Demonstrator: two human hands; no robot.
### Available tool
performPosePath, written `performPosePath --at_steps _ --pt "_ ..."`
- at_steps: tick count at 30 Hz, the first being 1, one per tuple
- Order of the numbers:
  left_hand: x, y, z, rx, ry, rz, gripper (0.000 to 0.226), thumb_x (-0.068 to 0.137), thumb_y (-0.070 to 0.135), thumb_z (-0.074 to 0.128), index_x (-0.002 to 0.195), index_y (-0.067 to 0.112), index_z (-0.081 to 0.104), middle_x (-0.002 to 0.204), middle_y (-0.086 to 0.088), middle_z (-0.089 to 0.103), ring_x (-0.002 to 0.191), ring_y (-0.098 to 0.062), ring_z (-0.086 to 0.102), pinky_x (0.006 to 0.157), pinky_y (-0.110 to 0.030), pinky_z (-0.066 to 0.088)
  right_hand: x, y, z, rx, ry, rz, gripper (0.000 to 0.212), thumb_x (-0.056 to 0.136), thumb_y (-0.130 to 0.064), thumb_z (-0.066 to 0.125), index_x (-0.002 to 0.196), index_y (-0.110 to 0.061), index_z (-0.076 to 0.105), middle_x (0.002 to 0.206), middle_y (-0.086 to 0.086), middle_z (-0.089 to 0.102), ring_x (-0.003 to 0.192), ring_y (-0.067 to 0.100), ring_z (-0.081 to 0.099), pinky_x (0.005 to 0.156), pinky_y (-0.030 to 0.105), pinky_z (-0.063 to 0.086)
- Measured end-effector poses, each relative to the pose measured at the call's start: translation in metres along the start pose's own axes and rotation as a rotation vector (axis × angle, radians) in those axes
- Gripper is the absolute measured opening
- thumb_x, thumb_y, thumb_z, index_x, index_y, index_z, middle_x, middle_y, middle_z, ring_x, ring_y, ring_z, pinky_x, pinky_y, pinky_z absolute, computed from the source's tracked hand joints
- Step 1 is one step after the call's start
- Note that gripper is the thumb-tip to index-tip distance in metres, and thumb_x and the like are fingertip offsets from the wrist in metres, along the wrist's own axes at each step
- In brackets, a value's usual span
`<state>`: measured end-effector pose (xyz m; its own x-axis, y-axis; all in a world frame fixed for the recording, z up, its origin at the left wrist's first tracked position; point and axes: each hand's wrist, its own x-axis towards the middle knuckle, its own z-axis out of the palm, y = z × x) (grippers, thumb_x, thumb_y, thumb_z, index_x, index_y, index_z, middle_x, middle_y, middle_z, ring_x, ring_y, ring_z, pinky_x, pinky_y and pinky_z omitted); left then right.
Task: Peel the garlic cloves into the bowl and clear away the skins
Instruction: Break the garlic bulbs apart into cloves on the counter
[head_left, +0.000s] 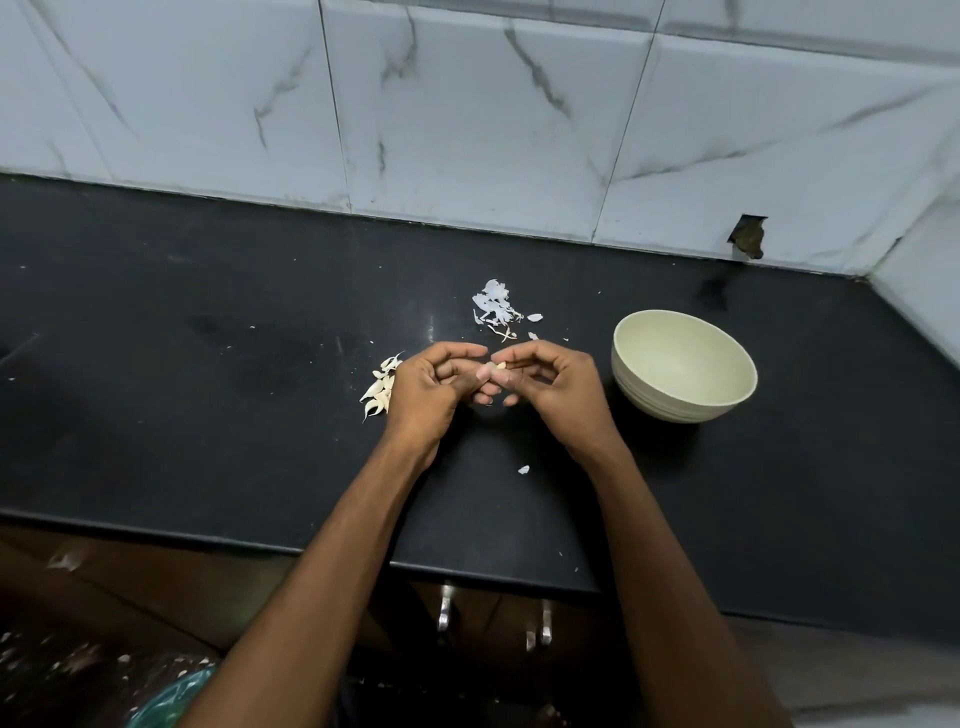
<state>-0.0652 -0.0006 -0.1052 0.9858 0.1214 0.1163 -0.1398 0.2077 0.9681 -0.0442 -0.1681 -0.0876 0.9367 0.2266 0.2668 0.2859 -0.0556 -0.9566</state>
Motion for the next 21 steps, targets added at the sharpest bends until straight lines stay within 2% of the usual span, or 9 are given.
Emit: performPosePath --at_steps 4,8,12,15,18,21 --pt "-0.004 0.003 0.001 0.031 -0.045 0.011 0.018 0.093 -0.003 0.071 0.11 -0.006 0.069 0.089 -0.028 0.073 0.072 -0.023 0.071 0.068 -0.029 0.059 -0.013 -0.005 -0.005 0.003 0.09 -0.003 0.016 0.087 0.003 0.079 0.097 -0.008 0.076 0.091 0.01 0.079 0.082 0.016 0.074 0.065 0.028 0.06" --pt "-0.004 0.0 0.005 0.112 -0.052 0.014 0.007 0.096 -0.002 0.068 0.102 -0.001 0.071 0.08 -0.013 0.075 0.068 -0.019 0.069 0.067 -0.027 0.057 -0.034 -0.017 -0.016 0.031 0.228 -0.041 0.014 0.087 -0.001 0.081 0.1 -0.006 0.078 0.091 0.005 0.079 0.081 0.013 0.073 0.069 0.026 0.06" --pt "-0.005 -0.004 0.007 0.202 -0.067 0.021 0.004 0.096 0.002 0.07 0.098 0.003 0.073 0.08 -0.013 0.074 0.069 -0.021 0.066 0.07 -0.029 0.056 -0.053 -0.036 -0.035 -0.007 0.299 -0.107 0.016 0.086 -0.002 0.082 0.101 -0.006 0.078 0.09 0.005 0.078 0.079 0.013 0.071 0.073 0.024 0.059" --pt "-0.005 -0.006 0.007 0.249 -0.059 0.034 0.004 0.096 0.003 0.07 0.097 0.006 0.073 0.08 -0.011 0.074 0.07 -0.021 0.068 0.072 -0.029 0.057 -0.058 -0.047 -0.059 -0.174 0.334 -0.157 0.014 0.088 -0.004 0.081 0.101 -0.008 0.079 0.09 0.003 0.078 0.077 0.01 0.068 0.078 0.022 0.058" --pt "-0.004 -0.007 0.006 0.264 -0.058 0.042 0.004 0.097 0.004 0.071 0.099 0.004 0.074 0.082 -0.014 0.074 0.071 -0.021 0.069 0.075 -0.033 0.058 -0.056 -0.055 -0.085 -0.355 0.423 -0.182 0.01 0.09 -0.006 0.08 0.099 -0.009 0.079 0.09 -0.001 0.077 0.072 0.004 0.064 0.075 0.015 0.052" --pt "-0.003 -0.008 0.006 0.276 -0.052 0.056 0.005 0.097 0.004 0.07 0.099 0.001 0.074 0.084 -0.018 0.074 0.071 -0.02 0.069 0.074 -0.033 0.058 -0.053 -0.057 -0.11 -0.553 0.465 -0.218 0.012 0.09 -0.006 0.078 0.099 -0.013 0.08 0.093 -0.004 0.076 0.076 0.004 0.067 0.078 0.013 0.052"
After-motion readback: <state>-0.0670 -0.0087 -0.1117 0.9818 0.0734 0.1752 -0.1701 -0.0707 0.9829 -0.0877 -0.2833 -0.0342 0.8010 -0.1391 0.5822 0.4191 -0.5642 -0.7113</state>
